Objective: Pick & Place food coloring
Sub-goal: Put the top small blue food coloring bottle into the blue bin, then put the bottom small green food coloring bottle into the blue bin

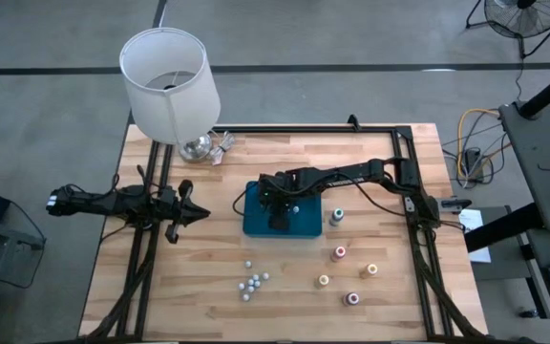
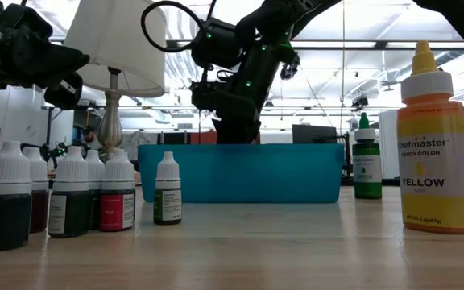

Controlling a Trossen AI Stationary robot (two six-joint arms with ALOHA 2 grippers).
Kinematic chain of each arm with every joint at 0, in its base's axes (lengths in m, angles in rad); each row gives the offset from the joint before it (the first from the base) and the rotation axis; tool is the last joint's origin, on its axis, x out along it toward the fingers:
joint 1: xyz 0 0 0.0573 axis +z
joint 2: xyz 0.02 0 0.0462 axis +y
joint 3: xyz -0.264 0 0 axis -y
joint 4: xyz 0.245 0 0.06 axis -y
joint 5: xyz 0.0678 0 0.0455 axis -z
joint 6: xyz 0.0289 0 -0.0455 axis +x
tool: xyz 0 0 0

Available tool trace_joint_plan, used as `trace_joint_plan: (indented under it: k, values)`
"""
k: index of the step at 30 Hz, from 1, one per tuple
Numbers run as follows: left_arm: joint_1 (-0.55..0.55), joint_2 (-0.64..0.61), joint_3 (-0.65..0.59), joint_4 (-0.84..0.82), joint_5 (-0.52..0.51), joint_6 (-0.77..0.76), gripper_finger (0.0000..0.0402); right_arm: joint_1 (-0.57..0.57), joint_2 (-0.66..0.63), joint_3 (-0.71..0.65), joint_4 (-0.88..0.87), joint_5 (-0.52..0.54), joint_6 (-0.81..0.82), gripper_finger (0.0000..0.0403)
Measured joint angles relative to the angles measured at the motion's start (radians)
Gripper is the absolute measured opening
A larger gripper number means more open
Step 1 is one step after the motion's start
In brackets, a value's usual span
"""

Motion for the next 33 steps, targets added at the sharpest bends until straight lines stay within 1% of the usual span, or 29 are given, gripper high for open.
trace_joint_plan:
  k: [11, 24, 33]
  values:
    - [0.0, 0.0, 0.0, 0.0, 0.0, 0.0, 0.0, 0.0, 0.0, 0.0, 0.0, 0.001, 0.001, 0.0122]
    - [0.0, 0.0, 0.0, 0.0, 0.0, 0.0, 0.0, 0.0, 0.0, 0.0, 0.008, 0.001, -0.01, 0.0185]
    - [0.0, 0.0, 0.0, 0.0, 0.0, 0.0, 0.0, -0.001, -0.011, 0.032, -0.029, 0.029, -0.058, 0.0192]
